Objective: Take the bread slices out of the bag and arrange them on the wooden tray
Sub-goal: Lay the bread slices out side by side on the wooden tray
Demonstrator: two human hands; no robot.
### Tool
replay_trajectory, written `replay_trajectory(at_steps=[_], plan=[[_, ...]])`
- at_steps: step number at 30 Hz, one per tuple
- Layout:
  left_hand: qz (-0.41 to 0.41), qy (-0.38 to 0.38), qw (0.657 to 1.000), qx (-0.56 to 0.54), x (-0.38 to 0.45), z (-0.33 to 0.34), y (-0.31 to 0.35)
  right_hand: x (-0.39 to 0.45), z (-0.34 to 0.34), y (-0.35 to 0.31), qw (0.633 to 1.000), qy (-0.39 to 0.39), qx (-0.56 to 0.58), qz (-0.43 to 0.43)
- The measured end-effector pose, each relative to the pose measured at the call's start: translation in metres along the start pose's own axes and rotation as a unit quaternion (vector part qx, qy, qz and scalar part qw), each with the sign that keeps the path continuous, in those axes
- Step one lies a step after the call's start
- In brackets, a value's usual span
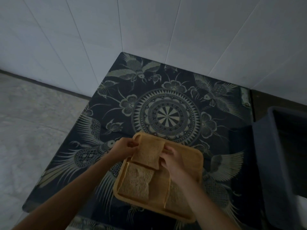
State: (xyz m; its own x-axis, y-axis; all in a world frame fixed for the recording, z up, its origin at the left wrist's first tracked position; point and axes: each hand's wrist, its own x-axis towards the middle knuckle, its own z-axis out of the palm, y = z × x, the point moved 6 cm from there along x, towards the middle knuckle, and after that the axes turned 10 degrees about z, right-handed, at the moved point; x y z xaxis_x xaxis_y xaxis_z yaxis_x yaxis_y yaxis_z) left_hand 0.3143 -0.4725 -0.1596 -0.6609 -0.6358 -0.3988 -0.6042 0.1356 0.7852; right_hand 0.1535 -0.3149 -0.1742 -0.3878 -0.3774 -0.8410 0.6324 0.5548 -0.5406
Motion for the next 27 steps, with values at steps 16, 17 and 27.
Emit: replay_trajectory(at_steps=[16, 17, 27], plan=[[0.048, 0.086, 0.990, 0.105, 0.004, -0.001, -0.002, 0.028, 0.002, 0.016, 0.989, 0.094, -0.109, -0.042], [0.052, 0.091, 0.989, 0.108, 0.004, -0.001, -0.002, 0.028, 0.002, 0.015, 0.987, 0.094, -0.117, -0.051], [0.073, 0.100, 0.986, 0.110, 0.004, 0.001, -0.005, 0.027, 0.006, 0.015, 0.973, 0.118, -0.168, -0.102]])
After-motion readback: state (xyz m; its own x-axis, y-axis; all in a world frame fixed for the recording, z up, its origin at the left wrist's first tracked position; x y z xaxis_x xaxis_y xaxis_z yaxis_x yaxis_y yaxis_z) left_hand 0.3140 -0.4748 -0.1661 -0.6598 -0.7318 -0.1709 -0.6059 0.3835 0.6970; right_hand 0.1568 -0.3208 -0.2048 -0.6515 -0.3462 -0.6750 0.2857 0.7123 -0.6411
